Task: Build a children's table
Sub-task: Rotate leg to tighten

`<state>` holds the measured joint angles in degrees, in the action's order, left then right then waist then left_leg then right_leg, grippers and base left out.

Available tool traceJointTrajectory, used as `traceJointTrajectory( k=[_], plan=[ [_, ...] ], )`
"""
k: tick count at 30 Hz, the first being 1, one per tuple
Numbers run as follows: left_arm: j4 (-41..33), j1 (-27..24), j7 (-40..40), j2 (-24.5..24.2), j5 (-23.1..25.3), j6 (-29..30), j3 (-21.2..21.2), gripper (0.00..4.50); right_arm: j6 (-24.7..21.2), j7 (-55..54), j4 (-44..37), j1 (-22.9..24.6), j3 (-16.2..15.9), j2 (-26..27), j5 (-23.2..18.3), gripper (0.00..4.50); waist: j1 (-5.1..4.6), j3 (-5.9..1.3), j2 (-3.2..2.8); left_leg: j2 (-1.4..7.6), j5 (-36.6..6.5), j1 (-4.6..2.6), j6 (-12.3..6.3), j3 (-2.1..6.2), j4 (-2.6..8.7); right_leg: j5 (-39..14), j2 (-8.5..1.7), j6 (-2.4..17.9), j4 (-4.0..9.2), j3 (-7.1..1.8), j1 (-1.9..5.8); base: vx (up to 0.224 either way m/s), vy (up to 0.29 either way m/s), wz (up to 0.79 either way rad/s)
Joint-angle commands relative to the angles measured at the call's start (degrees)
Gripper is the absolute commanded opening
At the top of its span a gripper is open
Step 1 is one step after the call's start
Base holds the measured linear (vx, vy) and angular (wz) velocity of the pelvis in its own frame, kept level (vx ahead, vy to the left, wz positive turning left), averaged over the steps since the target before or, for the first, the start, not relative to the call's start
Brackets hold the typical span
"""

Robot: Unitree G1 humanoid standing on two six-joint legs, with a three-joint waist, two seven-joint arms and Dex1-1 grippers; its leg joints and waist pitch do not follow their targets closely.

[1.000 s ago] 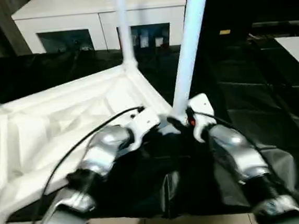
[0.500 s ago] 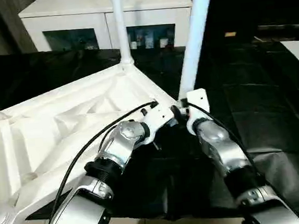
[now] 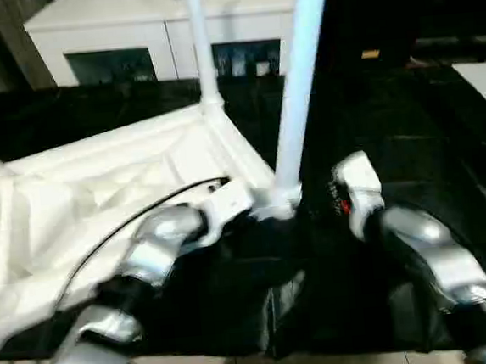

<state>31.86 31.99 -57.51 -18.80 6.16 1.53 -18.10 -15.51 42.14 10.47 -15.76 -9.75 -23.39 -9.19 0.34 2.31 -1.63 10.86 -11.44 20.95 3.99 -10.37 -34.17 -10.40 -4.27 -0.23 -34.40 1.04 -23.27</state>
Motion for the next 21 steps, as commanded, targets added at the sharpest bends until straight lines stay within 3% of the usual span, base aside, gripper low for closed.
traceJointTrajectory(
  k=[1,4,8,12,21],
  plan=[
    [-4.1,-1.5,-6.8,0.4,-4.2,0.2,-1.3,0.0,1.2,2.2,-1.7,-0.9,-0.5,-0.2,-0.7,3.95,0.23,-2.93,1.01,1.87,-13.5,-0.07,-3.87,0.44,4.29,-13.8,-2.83,13.2,4.32,-1.5,2.49,0.0,0.0,0.0],
    [-5.4,-2.0,-8.4,-0.3,-4.9,0.7,-1.7,0.0,1.2,2.9,-1.3,-1.3,-0.4,-0.4,-0.6,3.95,0.52,-2.96,0.79,2.0,-13.5,-0.57,-3.63,0.27,4.21,-12.8,-2.73,13.5,4.25,-1.63,2.13,0.0,0.0,0.0],
    [-4.9,-2.0,-7.7,-0.6,-4.5,0.4,-1.3,0.0,1.5,3.9,-0.5,-2.0,-0.5,-0.6,-1.1,3.95,0.66,-3.17,0.89,1.77,-10.9,-0.24,-4.02,0.24,4.05,-8.1,-2.7,14.1,3.71,-1.51,2.61,0.0,0.0,0.0],
    [-5.1,-2.1,-8.3,-0.9,-4.3,0.9,-1.1,0.0,1.9,5.2,0.0,-2.0,-0.6,-0.6,-1.0,3.95,0.93,-3.16,0.95,1.73,-10.3,-0.2,-4.24,0.17,3.97,-8.6,-2.77,13.8,3.78,-1.52,2.68,0.0,0.0,0.0],
    [-5.3,-2.0,-8.7,-1.1,-4.2,1.3,-1.0,0.0,2.4,7.0,0.8,-2.3,0.0,1.2,-2.7,3.19,1.26,-3.21,0.85,1.77,-10.1,-0.27,-4.01,0.19,4.01,-8.0,-2.7,13.9,3.66,-1.48,2.68,0.0,0.0,0.0]
  ],
)
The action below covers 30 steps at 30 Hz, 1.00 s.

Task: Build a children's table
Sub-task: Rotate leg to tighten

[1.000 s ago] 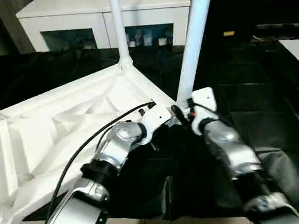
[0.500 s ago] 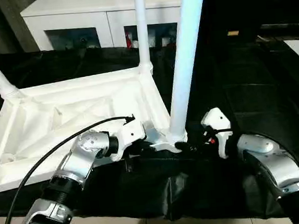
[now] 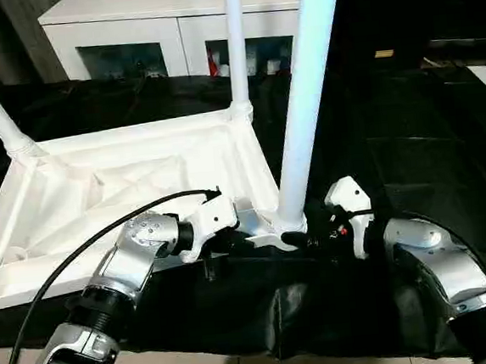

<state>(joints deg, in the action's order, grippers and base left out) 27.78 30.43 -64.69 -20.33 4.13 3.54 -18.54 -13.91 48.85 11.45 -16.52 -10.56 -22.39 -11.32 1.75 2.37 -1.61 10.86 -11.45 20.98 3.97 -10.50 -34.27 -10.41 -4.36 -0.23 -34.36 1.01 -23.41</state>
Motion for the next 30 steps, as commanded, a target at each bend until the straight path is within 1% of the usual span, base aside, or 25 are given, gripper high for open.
traceJointTrajectory(
  k=[1,3,4,5,13,15,17,18,19,21,22,23,24,25,26,27,29,30],
  plan=[
    [-1.2,-0.4,-1.5,0.4,-2.1,-0.7,-0.6,0.0,1.0,1.0,0.1,-1.6,0.8,0.5,-1.0,3.14,-0.12,-3.29,0.78,1.78,-10.0,-0.34,-4.02,0.33,4.09,-7.8,-2.63,14.0,3.59,-1.45,2.81,0.0,0.0,0.0],
    [-1.2,-0.4,-1.6,0.4,-2.0,-0.6,-0.6,0.0,1.2,1.4,0.6,-1.7,0.7,0.8,-1.1,3.05,-0.12,-3.26,0.92,1.74,-9.9,-0.26,-4.02,0.32,4.09,-7.8,-2.61,14.0,3.58,-1.43,2.86,0.0,0.0,0.0],
    [-1.2,-0.4,-1.5,0.5,-2.0,-0.6,-0.6,0.0,1.3,1.5,0.7,-1.7,0.7,0.9,-1.1,2.84,-0.09,-3.27,0.89,1.73,-9.9,-0.29,-3.99,0.33,4.1,-7.9,-2.62,14.0,3.58,-1.42,2.86,0.0,0.0,0.0],
    [-1.2,-0.4,-1.5,0.5,-1.9,-0.5,-0.5,0.0,1.4,1.6,0.9,-1.8,0.7,1.0,-1.1,2.8,-0.1,-3.27,0.85,1.75,-10.0,-0.31,-3.97,0.33,4.09,-8.1,-2.62,13.9,3.61,-1.43,2.83,0.0,0.0,0.0],
    [-1.0,-0.6,-1.3,0.4,-1.4,-0.7,-0.6,0.0,2.3,2.0,2.1,-2.0,0.7,1.1,-1.0,2.71,-0.07,-3.3,0.9,1.72,-9.4,-0.3,-4.18,0.3,4.01,-7.8,-2.6,14.0,3.53,-1.42,2.87,0.0,0.0,0.0],
    [-0.5,-0.5,0.0,0.5,-0.6,-0.5,-0.8,0.0,2.5,-0.2,3.0,-2.2,0.8,1.3,0.5,2.71,-0.1,-3.3,0.9,1.71,-9.6,-0.34,-4.09,0.28,4.0,-8.2,-2.61,14.0,3.58,-1.42,2.83,0.0,0.0,0.0],
    [1.6,0.6,4.3,1.6,1.7,0.0,-0.9,0.0,2.7,-6.2,5.5,-3.2,1.3,2.9,3.3,2.71,-0.24,-3.2,0.87,1.7,-9.9,-0.31,-3.62,0.28,4.07,-9.0,-2.54,13.8,3.66,-1.37,2.69,0.0,0.0,0.0],
    [3.4,1.5,7.4,2.5,3.0,0.4,-0.9,0.0,2.3,-10.4,7.1,-3.9,2.0,4.3,4.8,2.71,-0.41,-3.13,0.92,1.59,-10.5,-0.3,-3.0,0.33,4.17,-10.8,-2.53,13.4,3.85,-1.33,2.68,0.0,0.0,0.0],
    [3.4,1.5,7.5,2.5,3.1,0.5,-0.9,0.0,2.3,-10.5,7.2,-3.9,2.0,4.3,4.8,2.71,-0.5,-3.07,0.87,1.52,-10.9,-0.31,-2.56,0.33,4.21,-11.8,-2.47,13.0,3.91,-1.34,2.58,0.0,0.0,0.0],
    [6.6,3.6,12.9,5.3,4.0,1.8,-0.1,0.0,0.8,-19.4,10.1,-5.3,4.1,7.8,6.2,2.7,-0.81,-3.17,0.92,1.38,-11.2,-0.44,-1.13,0.42,4.25,-12.8,-2.47,12.3,4.04,-1.39,2.53,0.0,0.0,0.0],
    [8.8,5.2,16.4,7.6,4.0,2.8,0.6,0.0,-0.4,-26.0,12.2,-6.3,5.7,10.5,6.8,2.7,-0.95,-3.24,0.96,1.32,-11.1,-0.38,-0.97,0.38,4.16,-12.3,-2.44,12.3,3.93,-1.46,2.56,0.0,0.0,0.0],
    [8.8,5.2,16.4,7.6,4.0,2.8,0.6,0.0,-0.4,-26.0,12.2,-6.3,5.7,10.5,6.8,2.7,-1.17,-3.23,1.01,1.27,-11.1,-0.32,-0.81,0.4,4.2,-12.1,-2.42,12.4,3.93,-1.5,2.51,0.0,0.0,0.0],
    [9.4,5.7,17.3,8.2,4.1,3.0,0.7,0.0,-0.8,-27.5,12.8,-6.5,6.1,11.2,6.9,2.7,-1.25,-3.44,1.07,1.25,-10.1,-0.32,-1.25,0.48,4.11,-9.8,-2.42,12.6,3.78,-1.48,2.83,0.0,0.0,0.0],
    [11.1,6.9,19.8,9.7,4.6,3.3,0.7,0.0,-1.4,-31.2,14.2,-7.3,6.1,12.5,8.0,2.7,-1.31,-3.41,1.04,1.3,-9.8,-0.27,-1.58,0.42,4.04,-8.9,-2.42,12.9,3.77,-1.52,2.78,0.0,0.0,0.0],
    [12.7,8.2,22.4,11.3,4.9,3.8,1.0,0.0,-2.0,-34.4,15.7,-8.1,6.5,14.1,8.4,2.7,-1.49,-3.4,0.94,1.09,-9.5,-0.2,-1.81,0.33,3.99,-8.3,-2.3,13.1,3.8,-1.49,2.66,0.0,0.0,0.0],
    [15.7,10.3,27.3,13.9,5.4,4.5,1.6,0.0,-2.5,-39.8,18.5,-9.6,7.4,16.6,9.0,2.7,-1.47,-3.57,0.84,1.02,-9.3,-0.35,-1.72,0.38,3.91,-8.2,-2.41,13.3,3.82,-1.5,2.81,0.0,0.0,0.0],
    [16.9,11.2,29.3,14.9,5.7,4.6,2.0,0.0,-2.3,-42.0,19.6,-10.3,8.0,17.6,9.1,2.7,-1.43,-3.52,0.86,1.05,-8.9,-0.3,-1.74,0.44,3.93,-7.7,-2.47,13.5,3.8,-1.49,2.91,0.0,0.0,0.0],
    [18.9,12.5,31.9,16.4,6.0,4.5,2.3,0.0,-2.3,-45.5,21.7,-11.5,9.0,19.3,9.1,2.7,-1.39,-3.63,0.83,1.03,-8.1,-0.22,-2.4,0.36,3.79,-5.8,-2.48,13.8,3.71,-1.52,3.0,0.0,0.0,0.0]
  ],
)
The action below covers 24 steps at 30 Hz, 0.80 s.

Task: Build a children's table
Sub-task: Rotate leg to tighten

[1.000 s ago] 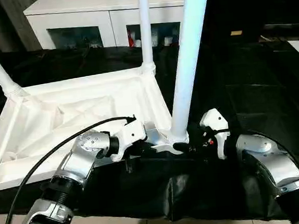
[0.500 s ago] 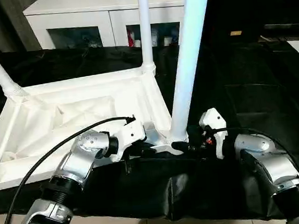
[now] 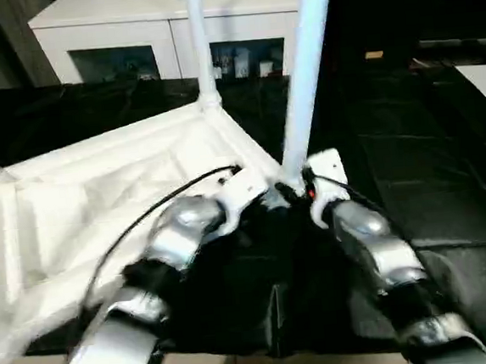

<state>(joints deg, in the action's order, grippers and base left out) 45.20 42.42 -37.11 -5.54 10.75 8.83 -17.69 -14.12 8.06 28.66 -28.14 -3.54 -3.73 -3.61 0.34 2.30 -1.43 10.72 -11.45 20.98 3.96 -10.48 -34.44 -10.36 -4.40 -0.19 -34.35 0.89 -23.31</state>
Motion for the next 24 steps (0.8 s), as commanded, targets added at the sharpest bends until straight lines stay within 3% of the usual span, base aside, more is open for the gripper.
traceJointTrajectory(
  k=[1,6,8,11,17,21,22,24],
  plan=[
    [1.6,0.5,4.5,1.7,-0.6,-0.8,1.5,0.0,-2.0,-4.8,4.6,0.0,2.0,0.8,1.4,2.7,0.05,-3.56,0.63,1.19,-8.0,-0.28,-2.54,0.36,3.99,-5.7,-2.44,13.9,3.72,-1.36,2.86,0.0,0.0,0.0],
    [4.5,2.5,6.9,3.5,0.0,-2.1,1.4,0.0,-0.2,-4.6,6.8,-2.0,4.4,4.7,-2.9,2.7,0.2,-3.42,0.68,1.31,-9.6,-0.26,-3.37,0.41,4.16,-7.0,-2.55,13.8,3.93,-1.25,3.02,0.0,0.0,0.0],
    [4.3,2.3,5.9,3.0,-0.3,-2.5,1.5,0.0,0.7,-3.3,5.0,-1.4,4.9,4.6,-3.7,3.26,0.23,-3.45,0.47,1.35,-9.5,-0.25,-3.48,0.46,4.19,-6.6,-2.58,13.8,3.87,-1.23,3.05,0.0,0.0,0.0],
    [3.9,1.7,4.7,2.1,-0.3,-2.9,1.4,0.0,1.5,-2.8,3.1,-0.7,4.8,3.5,-3.3,3.46,0.37,-3.52,0.65,1.34,-8.6,-0.21,-4.11,0.42,4.13,-4.5,-2.57,14.1,3.72,-1.22,3.23,0.0,0.0,0.0],
    [1.2,-0.4,1.8,-1.6,0.1,-4.3,0.9,0.0,-1.3,3.3,-5.7,2.8,3.8,-1.9,-2.9,4.01,0.29,-3.43,0.95,1.36,-7.9,0.08,-4.85,0.47,4.16,-5.1,-2.58,13.8,3.69,-1.12,3.44,0.0,0.0,0.0],
    [-3.4,-3.1,-4.8,-5.0,-0.6,-4.7,-0.4,0.0,-3.4,18.1,-12.3,6.5,1.2,-9.4,-6.6,4.01,0.62,-3.3,0.89,1.64,-8.5,0.17,-5.85,0.42,4.07,-6.4,-2.67,13.5,3.86,-1.22,3.51,0.0,0.0,0.0],
    [-4.5,-3.7,-6.6,-5.7,-0.9,-4.8,-0.7,0.0,-3.5,22.1,-13.8,7.5,0.6,-11.1,-8.0,4.01,0.61,-3.24,0.63,1.66,-8.8,0.04,-5.82,0.47,4.13,-6.9,-2.64,13.6,3.92,-1.17,3.47,0.0,0.0,0.0],
    [-5.2,-4.2,-7.7,-6.2,-1.1,-4.8,-0.9,0.0,-3.4,24.7,-14.7,8.1,0.2,-12.2,-9.0,4.01,0.33,-3.19,0.78,1.71,-9.9,0.08,-5.7,0.38,4.14,-8.0,-2.57,13.9,4.03,-1.16,3.25,0.0,0.0,0.0]
  ],
)
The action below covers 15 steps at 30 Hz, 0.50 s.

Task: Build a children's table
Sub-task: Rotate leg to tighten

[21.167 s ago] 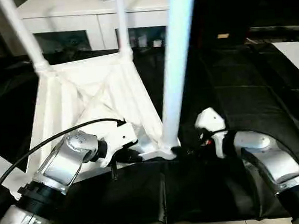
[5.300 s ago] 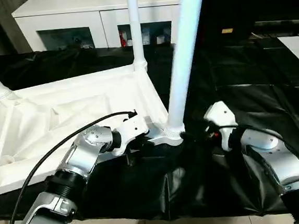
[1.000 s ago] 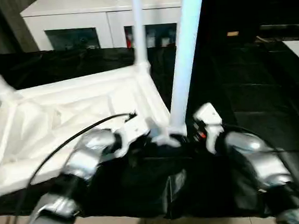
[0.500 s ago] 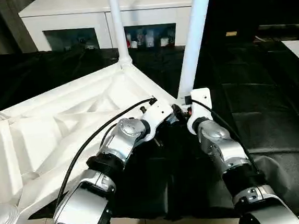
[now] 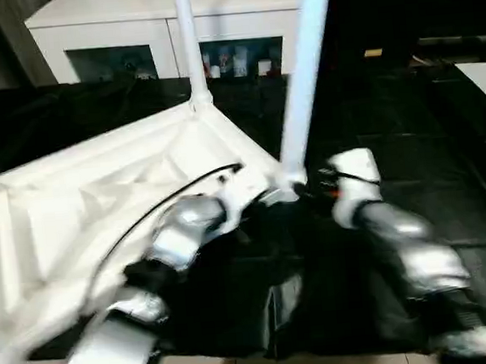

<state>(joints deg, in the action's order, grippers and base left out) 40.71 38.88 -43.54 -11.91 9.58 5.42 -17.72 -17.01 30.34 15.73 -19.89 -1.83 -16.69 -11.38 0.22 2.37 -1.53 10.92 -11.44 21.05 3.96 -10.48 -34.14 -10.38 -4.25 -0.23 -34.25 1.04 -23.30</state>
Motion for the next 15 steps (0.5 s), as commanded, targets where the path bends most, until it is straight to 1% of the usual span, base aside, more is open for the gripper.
traceJointTrajectory(
  k=[1,2,3,4,5,6,7,8,9,10,11,12,14,15],
  plan=[
    [-2.1,-1.4,-3.8,-0.6,-0.6,-1.7,-1.4,0.0,0.2,6.4,-3.2,0.8,-2.7,-1.3,-1.7,4.01,0.29,-3.22,0.7,1.49,-10.5,-0.06,-5.13,0.36,3.89,-9.5,-2.74,14.0,4.07,-1.28,2.97,0.0,0.0,0.0],
    [-2.1,-1.4,-3.8,-0.6,-0.6,-1.7,-1.4,0.0,0.2,6.4,-3.2,0.8,-2.7,-1.3,-1.7,4.01,0.4,-3.27,0.82,1.65,-10.8,-0.21,-4.88,0.39,3.94,-9.7,-2.7,14.0,4.1,-1.34,3.03,0.0,0.0,0.0],
    [-3.5,-2.1,-6.0,-1.4,-1.1,-1.6,-1.8,0.0,0.7,10.0,-4.4,1.8,-3.9,-3.2,-2.0,4.01,0.52,-3.26,0.77,1.75,-10.6,-0.18,-4.95,0.45,3.95,-8.9,-2.76,14.3,3.95,-1.33,3.04,0.0,0.0,0.0],
    [-6.3,-3.5,-10.2,-3.0,-2.3,-1.6,-2.8,0.0,1.0,13.9,-5.5,2.5,-4.9,-5.1,-2.5,4.01,0.58,-3.29,0.73,1.79,-10.3,-0.21,-4.97,0.43,3.92,-8.3,-2.77,14.4,3.91,-1.36,3.02,0.0,0.0,0.0],
    [-6.5,-3.6,-10.6,-3.1,-2.4,-1.6,-2.9,0.0,1.0,14.3,-5.6,2.6,-5.0,-5.3,-2.6,4.01,0.89,-3.46,0.76,1.92,-9.5,-0.28,-5.32,0.46,3.83,-6.2,-2.9,15.0,3.59,-1.42,3.14,0.0,0.0,0.0],
    [-9.2,-4.8,-14.4,-4.5,-3.7,-1.6,-3.6,0.0,1.4,17.4,-6.5,3.0,-5.7,-6.7,-2.9,4.01,1.03,-3.44,0.67,1.97,-8.9,-0.33,-5.64,0.43,3.86,-4.8,-2.81,15.5,3.41,-1.37,3.0,0.0,0.0,0.0],
    [-9.2,-4.8,-14.4,-4.5,-3.7,-1.6,-3.6,0.0,1.4,17.4,-6.5,3.0,-5.7,-6.7,-2.9,4.01,1.03,-3.44,0.67,1.97,-8.9,-0.33,-5.64,0.43,3.86,-4.8,-2.81,15.5,3.41,-1.37,3.0,0.0,0.0,0.0],
    [-11.6,-5.9,-17.0,-5.4,-4.8,-0.9,-3.9,0.0,1.6,19.4,-6.7,2.9,-6.1,-7.6,-3.2,4.01,1.21,-3.31,0.91,1.95,-8.9,-0.37,-5.86,0.21,3.83,-4.6,-2.74,15.7,3.52,-1.41,2.82,0.0,0.0,0.0],
    [-12.3,-6.1,-17.7,-5.7,-5.1,-0.7,-4.0,0.0,1.7,20.0,-6.6,2.7,-6.3,-7.8,-3.1,4.01,1.56,-3.29,0.76,1.98,-9.2,-0.45,-5.73,0.22,3.9,-5.4,-2.86,15.7,3.48,-1.43,2.82,0.0,0.0,0.0],
    [-14.7,-7.0,-19.5,-6.4,-5.9,0.1,-4.4,0.0,2.9,20.9,-4.9,1.4,-7.2,-8.0,-1.8,4.01,1.7,-3.28,0.87,2.0,-9.5,-0.53,-5.45,0.21,3.93,-6.1,-2.85,15.5,3.46,-1.41,2.73,0.0,0.0,0.0],
    [-15.4,-7.3,-20.0,-6.6,-6.0,0.4,-4.4,0.0,3.5,20.8,-3.8,0.7,-7.7,-7.9,-0.8,4.01,1.7,-3.27,0.8,2.09,-9.5,-0.47,-5.17,0.32,4.03,-6.3,-2.93,15.6,3.33,-1.37,2.76,0.0,0.0,0.0],
    [-15.8,-7.5,-20.1,-6.7,-6.1,0.6,-4.4,0.0,4.1,20.4,-2.8,0.1,-8.0,-7.8,0.1,4.01,1.73,-3.17,0.88,2.02,-10.3,-0.79,-4.62,0.09,3.99,-7.6,-2.76,15.2,3.64,-1.4,2.41,0.0,0.0,0.0],
    [-16.0,-7.6,-20.2,-6.7,-6.1,0.7,-4.4,0.0,4.7,20.0,-2.0,-0.3,-8.1,-7.6,0.7,4.01,1.86,-3.17,0.77,1.98,-10.1,-0.67,-4.09,0.12,4.03,-7.9,-2.8,15.0,3.54,-1.43,2.5,0.0,0.0,0.0],
    [-16.2,-7.7,-20.4,-6.7,-6.1,0.8,-4.4,0.0,4.8,19.9,-1.6,-0.5,-8.3,-7.6,0.8,4.01,1.93,-3.21,0.94,1.89,-9.8,-0.62,-3.99,0.1,4.0,-7.6,-2.8,14.7,3.48,-1.44,2.6,0.0,0.0,0.0]
  ],
)
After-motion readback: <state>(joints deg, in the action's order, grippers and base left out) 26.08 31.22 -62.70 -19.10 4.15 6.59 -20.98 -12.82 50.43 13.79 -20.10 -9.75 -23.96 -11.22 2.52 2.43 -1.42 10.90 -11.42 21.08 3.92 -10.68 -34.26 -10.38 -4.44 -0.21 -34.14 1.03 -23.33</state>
